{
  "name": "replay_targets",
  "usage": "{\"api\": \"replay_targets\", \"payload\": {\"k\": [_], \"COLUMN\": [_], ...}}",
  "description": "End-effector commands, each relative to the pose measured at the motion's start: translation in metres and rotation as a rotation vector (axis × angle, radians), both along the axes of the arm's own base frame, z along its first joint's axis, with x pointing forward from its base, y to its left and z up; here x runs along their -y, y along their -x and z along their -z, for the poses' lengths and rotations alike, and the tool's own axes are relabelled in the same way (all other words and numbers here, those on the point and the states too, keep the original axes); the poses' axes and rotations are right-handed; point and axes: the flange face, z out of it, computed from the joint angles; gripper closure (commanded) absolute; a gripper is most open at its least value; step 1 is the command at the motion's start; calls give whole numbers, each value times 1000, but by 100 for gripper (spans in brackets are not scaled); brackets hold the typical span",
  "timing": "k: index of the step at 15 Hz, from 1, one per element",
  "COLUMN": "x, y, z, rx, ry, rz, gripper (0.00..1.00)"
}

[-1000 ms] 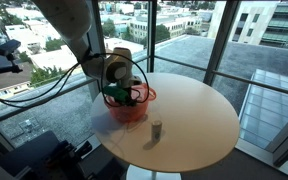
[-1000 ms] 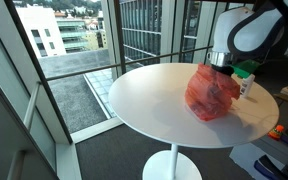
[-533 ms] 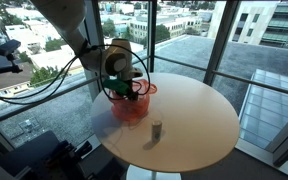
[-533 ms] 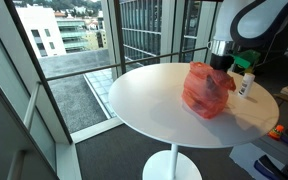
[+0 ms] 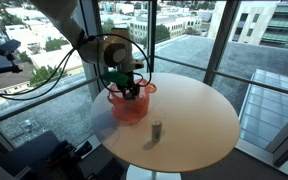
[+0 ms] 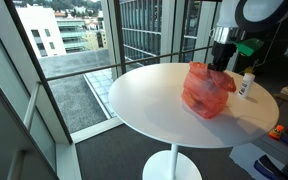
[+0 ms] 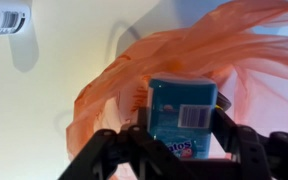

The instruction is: Pick up the mentos container from the orange plastic and put it on the table

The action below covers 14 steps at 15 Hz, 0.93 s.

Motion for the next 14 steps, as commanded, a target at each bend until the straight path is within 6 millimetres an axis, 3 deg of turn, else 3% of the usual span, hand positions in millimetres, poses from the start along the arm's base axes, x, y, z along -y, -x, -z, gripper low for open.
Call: {"api": "replay_targets", "payload": {"k": [1,7,14], "x": [7,19,65], "y": [2,-1,1], "z": [-26,-62,-95], "rx": [38,101,158], "ry": [-8,-15,-18], "rz": [-15,-2,52], "gripper": [60,60,60]}}
